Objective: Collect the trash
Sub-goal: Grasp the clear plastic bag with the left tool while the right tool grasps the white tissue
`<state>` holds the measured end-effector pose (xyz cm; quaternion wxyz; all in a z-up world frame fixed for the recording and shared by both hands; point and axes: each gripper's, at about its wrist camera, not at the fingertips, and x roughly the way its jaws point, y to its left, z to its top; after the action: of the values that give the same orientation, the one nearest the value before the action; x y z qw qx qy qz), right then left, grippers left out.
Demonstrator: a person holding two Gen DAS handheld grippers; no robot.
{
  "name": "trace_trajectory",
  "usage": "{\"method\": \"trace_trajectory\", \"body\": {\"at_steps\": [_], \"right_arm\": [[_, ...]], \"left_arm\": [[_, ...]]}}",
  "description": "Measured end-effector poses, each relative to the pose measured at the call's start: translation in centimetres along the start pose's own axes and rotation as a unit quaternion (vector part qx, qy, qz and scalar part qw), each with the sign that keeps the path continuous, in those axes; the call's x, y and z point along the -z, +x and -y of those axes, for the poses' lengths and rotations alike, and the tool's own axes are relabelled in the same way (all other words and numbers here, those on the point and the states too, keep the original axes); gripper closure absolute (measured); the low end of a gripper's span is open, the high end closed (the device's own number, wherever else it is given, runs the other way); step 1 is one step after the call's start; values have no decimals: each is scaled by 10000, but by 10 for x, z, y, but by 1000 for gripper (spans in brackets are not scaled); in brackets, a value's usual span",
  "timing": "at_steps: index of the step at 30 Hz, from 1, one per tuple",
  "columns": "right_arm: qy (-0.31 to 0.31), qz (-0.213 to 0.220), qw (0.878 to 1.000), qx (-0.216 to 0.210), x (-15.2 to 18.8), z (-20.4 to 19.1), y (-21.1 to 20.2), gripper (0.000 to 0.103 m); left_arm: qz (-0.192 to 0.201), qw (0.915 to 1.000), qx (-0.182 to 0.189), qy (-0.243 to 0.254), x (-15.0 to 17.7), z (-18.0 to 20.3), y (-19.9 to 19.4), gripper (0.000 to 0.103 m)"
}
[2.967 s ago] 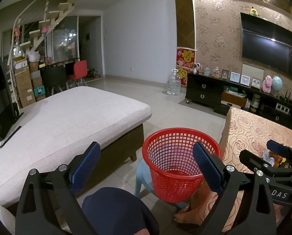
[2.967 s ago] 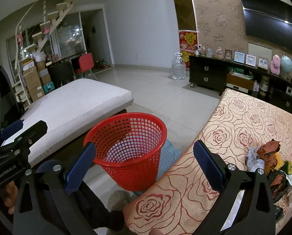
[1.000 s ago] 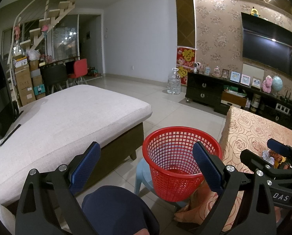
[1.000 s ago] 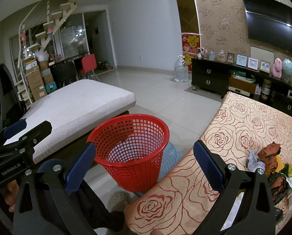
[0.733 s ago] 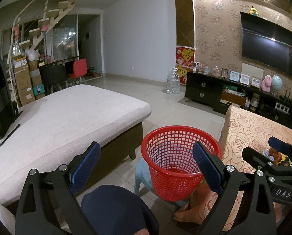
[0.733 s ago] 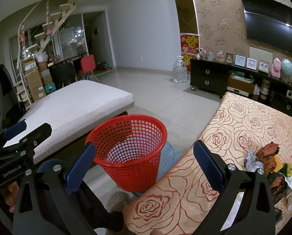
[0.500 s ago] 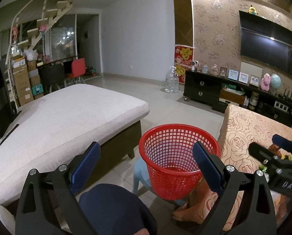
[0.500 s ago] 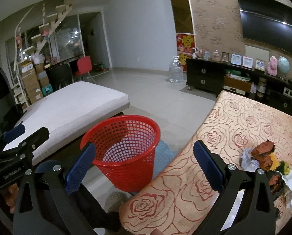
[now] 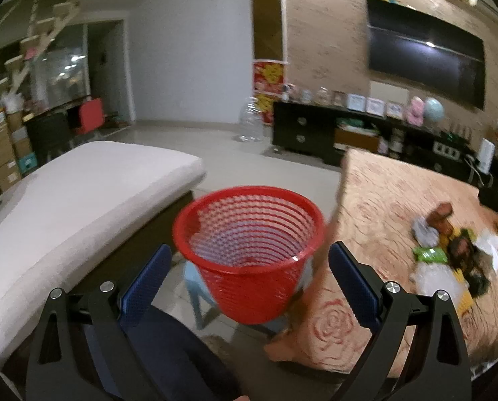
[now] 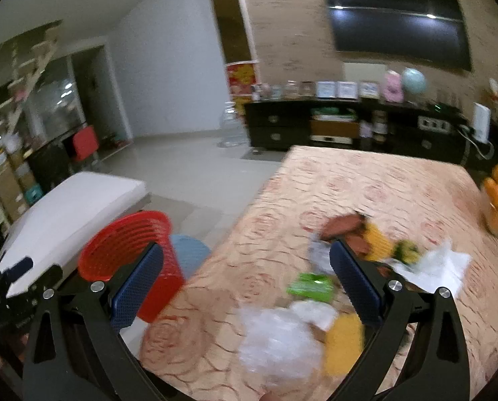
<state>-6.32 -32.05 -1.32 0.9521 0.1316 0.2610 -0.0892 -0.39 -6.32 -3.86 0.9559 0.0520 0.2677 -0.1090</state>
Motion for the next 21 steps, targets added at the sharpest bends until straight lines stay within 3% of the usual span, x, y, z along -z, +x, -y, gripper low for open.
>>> {"method": "trace_trajectory", "body": {"at_steps": [10,16,21], "right_arm": [[463,0,9945,935,13,64,-15,7],[707,-97,9913,1110,20,88,-17,7],[866,-186,9888,1199,24,98,-16,7]], "left_arm": [[-325,9919,945,791,18,77,14,12],[-500,9776,1594,1278,24,136,30,12],[-882,9620,2116,1482,32,176,53,12]]}}
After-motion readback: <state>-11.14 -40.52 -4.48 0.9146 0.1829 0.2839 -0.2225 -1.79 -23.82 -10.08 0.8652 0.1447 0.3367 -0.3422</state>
